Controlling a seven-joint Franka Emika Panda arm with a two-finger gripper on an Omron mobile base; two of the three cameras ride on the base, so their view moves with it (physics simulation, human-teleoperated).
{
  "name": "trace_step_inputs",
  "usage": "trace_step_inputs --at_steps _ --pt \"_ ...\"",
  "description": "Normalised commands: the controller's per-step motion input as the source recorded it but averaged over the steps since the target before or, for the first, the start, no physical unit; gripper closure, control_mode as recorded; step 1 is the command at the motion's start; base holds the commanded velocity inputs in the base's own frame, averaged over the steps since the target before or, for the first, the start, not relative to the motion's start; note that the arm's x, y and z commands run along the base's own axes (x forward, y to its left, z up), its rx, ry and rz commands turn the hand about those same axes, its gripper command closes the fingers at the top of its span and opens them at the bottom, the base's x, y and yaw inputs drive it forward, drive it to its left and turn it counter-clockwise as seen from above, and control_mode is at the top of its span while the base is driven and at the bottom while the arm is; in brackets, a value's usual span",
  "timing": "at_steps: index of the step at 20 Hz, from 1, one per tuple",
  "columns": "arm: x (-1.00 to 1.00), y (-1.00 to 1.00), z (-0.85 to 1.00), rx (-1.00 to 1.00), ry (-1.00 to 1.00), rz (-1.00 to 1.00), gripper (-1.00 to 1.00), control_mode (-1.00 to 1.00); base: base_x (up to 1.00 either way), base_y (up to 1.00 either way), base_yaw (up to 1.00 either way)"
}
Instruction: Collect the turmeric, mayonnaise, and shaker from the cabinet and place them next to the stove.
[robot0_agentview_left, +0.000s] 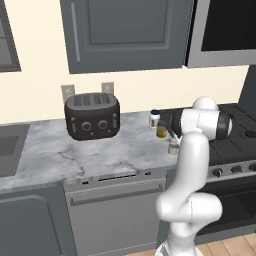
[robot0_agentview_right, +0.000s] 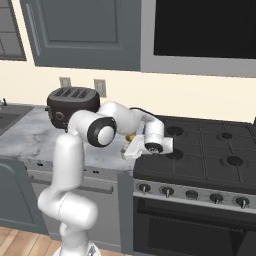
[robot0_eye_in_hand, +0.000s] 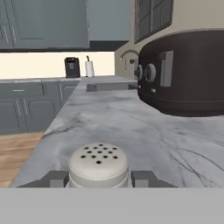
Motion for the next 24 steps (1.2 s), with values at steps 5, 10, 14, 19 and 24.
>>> trace_step_inputs --at_steps 5,10,14,19,24 --pt "0.01 0.01 -0.31 0.00 0.00 0.04 -1.00 -1.00 0.00 0.00 0.00" --pt "0.00 0.06 -0.22 0.00 0.00 0.03 -1.00 -1.00 0.00 0.00 0.00" --pt "0.01 0.00 0.00 0.00 0.00 0.02 -1.00 -1.00 0.00 0.00 0.00" --pt "0.00 -0.01 0.06 0.00 -0.02 0.01 -1.00 -1.00 0.00 0.00 0.00" --pt "-0.24 -0.03 0.40 0.00 -0.07 0.00 -1.00 -1.00 0.00 0.00 0.00"
